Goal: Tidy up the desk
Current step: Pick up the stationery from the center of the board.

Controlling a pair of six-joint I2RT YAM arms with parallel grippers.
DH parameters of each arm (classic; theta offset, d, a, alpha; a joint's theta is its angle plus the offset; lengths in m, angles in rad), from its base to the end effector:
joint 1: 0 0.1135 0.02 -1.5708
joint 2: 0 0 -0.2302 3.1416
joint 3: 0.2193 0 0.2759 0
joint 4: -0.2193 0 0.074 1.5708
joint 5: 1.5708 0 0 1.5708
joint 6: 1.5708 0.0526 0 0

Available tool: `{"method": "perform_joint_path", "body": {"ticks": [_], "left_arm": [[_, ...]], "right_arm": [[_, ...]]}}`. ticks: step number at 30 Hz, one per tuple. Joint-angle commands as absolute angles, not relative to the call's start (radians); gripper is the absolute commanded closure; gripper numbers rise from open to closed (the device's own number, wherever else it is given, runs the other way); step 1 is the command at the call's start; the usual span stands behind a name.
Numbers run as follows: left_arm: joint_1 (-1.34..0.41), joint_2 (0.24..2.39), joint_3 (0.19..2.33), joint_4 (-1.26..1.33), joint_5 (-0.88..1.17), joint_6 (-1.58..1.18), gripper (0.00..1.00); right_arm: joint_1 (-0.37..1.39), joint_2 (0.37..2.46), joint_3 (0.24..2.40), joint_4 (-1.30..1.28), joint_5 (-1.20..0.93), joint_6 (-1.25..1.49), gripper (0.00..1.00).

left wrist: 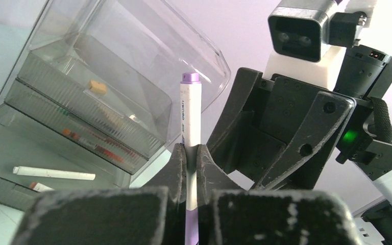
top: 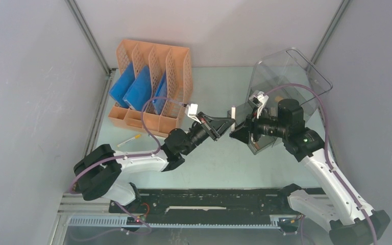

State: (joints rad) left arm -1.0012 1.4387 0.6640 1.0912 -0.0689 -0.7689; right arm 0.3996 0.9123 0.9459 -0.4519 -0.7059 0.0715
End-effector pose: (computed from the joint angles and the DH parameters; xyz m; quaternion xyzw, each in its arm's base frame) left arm 0.1887 -0.2880 0.2356 0.0403 0.5858 -0.6135 0.5281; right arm 0.2175 0.1289 0.3183 -0.3143 0.7455 0.4012 0.4295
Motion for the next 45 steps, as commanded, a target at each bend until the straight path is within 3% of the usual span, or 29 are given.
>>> {"method": "perform_joint_path", "body": {"ticks": [1, 11, 18, 23, 26, 29, 32, 38, 45], "left_arm": [[-1.025, 1.447, 0.715, 1.137, -0.097, -0.745, 1.00], [-1.055, 1.454, 0.721, 1.137, -0.116, -0.736, 1.00], [-1.064, 1.452, 0.716, 1.138, -0.104, -0.732, 0.97], [-1.063, 1.437, 0.697, 1.137, -0.099, -0.709, 0.81], [-1.061, 1.417, 0.679, 1.131, -0.104, -0.679, 0.64], [-1.045, 1.382, 0.667, 1.091, -0.079, -0.644, 0.44], [-1.002, 1.333, 0.640, 1.039, -0.031, -0.599, 0.31], [-0.893, 1.184, 0.489, 0.965, 0.053, -0.531, 0.15], [-0.848, 0.967, 0.353, 0.710, -0.109, -0.425, 0.00]], "right_arm": [[0.400, 0.902, 0.948, -0.406, -0.677, 0.118, 0.45], [0.413, 0.887, 0.936, -0.393, -0.653, 0.130, 0.55], [0.414, 0.888, 0.933, -0.389, -0.647, 0.119, 0.71], [0.408, 0.888, 0.929, -0.392, -0.656, 0.093, 0.93], [0.403, 0.892, 0.929, -0.397, -0.661, 0.067, 0.99], [0.397, 0.910, 0.939, -0.424, -0.656, 0.011, 1.00], [0.396, 0.927, 0.959, -0.479, -0.657, -0.109, 1.00], [0.393, 0.947, 0.974, -0.619, -0.605, -0.388, 1.00], [0.388, 0.985, 0.945, -0.607, -0.424, -0.468, 1.00]]}}
